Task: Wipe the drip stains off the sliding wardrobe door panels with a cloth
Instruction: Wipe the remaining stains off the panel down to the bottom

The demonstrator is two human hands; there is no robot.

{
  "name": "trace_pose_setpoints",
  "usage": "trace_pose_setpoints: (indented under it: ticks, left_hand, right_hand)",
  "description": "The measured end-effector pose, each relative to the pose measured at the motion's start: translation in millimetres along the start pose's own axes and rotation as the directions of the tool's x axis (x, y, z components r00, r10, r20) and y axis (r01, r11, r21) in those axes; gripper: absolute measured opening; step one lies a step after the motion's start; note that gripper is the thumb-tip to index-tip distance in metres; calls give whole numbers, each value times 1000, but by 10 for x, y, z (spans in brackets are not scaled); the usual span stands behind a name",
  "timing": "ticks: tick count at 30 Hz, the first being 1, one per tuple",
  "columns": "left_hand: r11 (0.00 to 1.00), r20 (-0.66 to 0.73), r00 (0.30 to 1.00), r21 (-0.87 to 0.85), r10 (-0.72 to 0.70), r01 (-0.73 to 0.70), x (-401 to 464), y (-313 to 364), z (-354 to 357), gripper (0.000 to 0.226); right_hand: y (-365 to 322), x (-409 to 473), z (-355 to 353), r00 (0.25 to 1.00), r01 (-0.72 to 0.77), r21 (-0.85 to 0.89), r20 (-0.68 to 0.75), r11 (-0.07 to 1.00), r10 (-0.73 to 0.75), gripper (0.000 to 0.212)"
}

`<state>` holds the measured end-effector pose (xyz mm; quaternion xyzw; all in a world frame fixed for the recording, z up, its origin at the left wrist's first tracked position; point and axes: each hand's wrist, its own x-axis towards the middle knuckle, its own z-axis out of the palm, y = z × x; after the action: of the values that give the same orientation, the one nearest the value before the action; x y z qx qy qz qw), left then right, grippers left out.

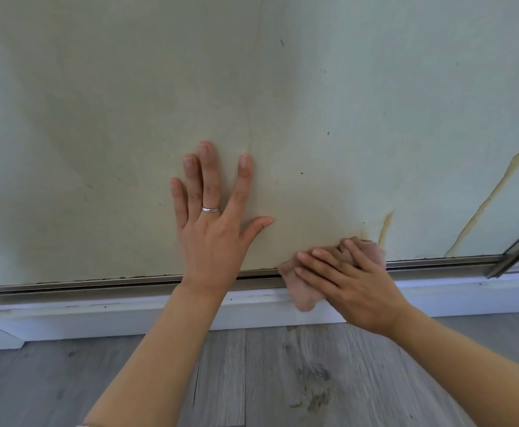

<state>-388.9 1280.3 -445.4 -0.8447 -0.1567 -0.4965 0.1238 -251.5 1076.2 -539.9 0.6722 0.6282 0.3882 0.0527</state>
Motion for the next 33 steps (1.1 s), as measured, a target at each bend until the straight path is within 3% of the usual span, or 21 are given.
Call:
trace_pose_setpoints:
  ticks: [6,13,18,20,22,25,30,33]
  left_hand:
    - [1000,-11,1000,1,6,-6,-11,-21,22,81]
    - [1000,8,1000,3,4,-4,-14,-26,15,85]
    - [1000,7,1000,7,17,-17,-20,-35,21,76]
    - [1000,3,1000,2,21,-21,-12,-34,32,78]
    - [1000,5,1000,0,21,-21,-20,-30,36,82]
    - [1000,1,1000,20,16,-16,-32,-28,35,85]
    - [1000,3,1000,22,21,-21,-31,-36,31,84]
    - [999,14,1000,19,26,-26,-32,-32,22,86]
  right_hand:
    - [-382,428,56,997,-12,52,-76,999,16,57]
    - [82,-21,28,998,39,-63,-37,997,-41,67]
    - [144,520,-131,918,-239,-16,-329,971,221,57]
    - [104,404,-46,917,-255,-11,-318,967,239,61]
    - [14,66,104,959,-197,-29,-213,980,186,66]
    - [56,-243,116,991,-104,-61,-86,993,99,55]
    - [261,244,-114,908,-298,27,-301,954,292,61]
    - [145,105,4,921,-283,22,-271,959,278,71]
